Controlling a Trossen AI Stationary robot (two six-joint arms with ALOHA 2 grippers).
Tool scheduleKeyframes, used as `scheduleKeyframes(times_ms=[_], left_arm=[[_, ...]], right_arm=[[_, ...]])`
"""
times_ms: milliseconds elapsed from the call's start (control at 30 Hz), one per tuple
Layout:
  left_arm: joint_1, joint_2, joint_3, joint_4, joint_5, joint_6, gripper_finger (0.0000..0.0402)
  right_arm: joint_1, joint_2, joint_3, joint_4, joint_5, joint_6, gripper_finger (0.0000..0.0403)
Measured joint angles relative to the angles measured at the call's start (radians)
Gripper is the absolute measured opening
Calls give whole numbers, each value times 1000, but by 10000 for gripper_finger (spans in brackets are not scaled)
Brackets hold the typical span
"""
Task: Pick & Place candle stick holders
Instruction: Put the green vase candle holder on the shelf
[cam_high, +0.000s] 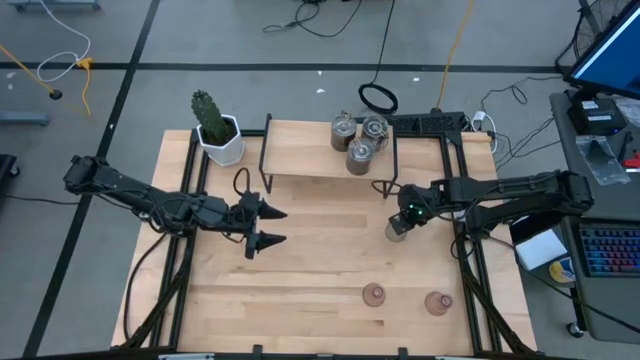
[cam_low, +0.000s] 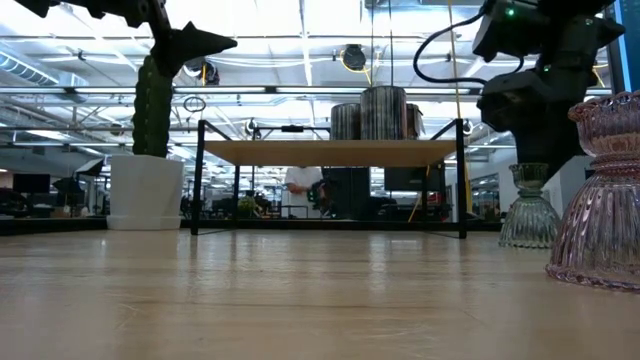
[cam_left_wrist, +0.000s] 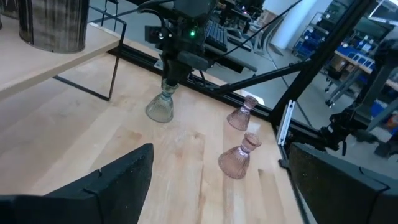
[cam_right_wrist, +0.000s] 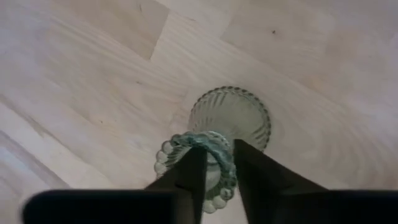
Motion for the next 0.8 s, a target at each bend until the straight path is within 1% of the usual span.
scheduleKeyframes(times_ms=[100,167,233,333,400,467,667,733,800], left_arm=[[0,0,0,1,-1,-40,370],[0,0,0,1,-1,-66,373],[0,0,0,1,-1,-89,376],[0,0,0,4,-1,-135,378],[0,0,0,12,0,-161,378],[-4,0,0,22,-1,-180,379],[-21,28,1,146,-1,-176,379],[-26,43,2,187,-1,-167,379],[-28,60,2,223,-6,-155,379]], right_arm=[[0,0,0,17,2,-17,30],[0,-1,-1,27,-5,-36,25],[1,0,-1,47,-35,-43,25],[4,2,-3,112,-116,-47,25],[18,6,-7,185,-164,-49,25],[37,4,-7,301,-202,-45,25],[85,4,-4,655,-234,8,25],[93,3,12,714,-234,14,25],[100,3,45,716,-233,7,25]])
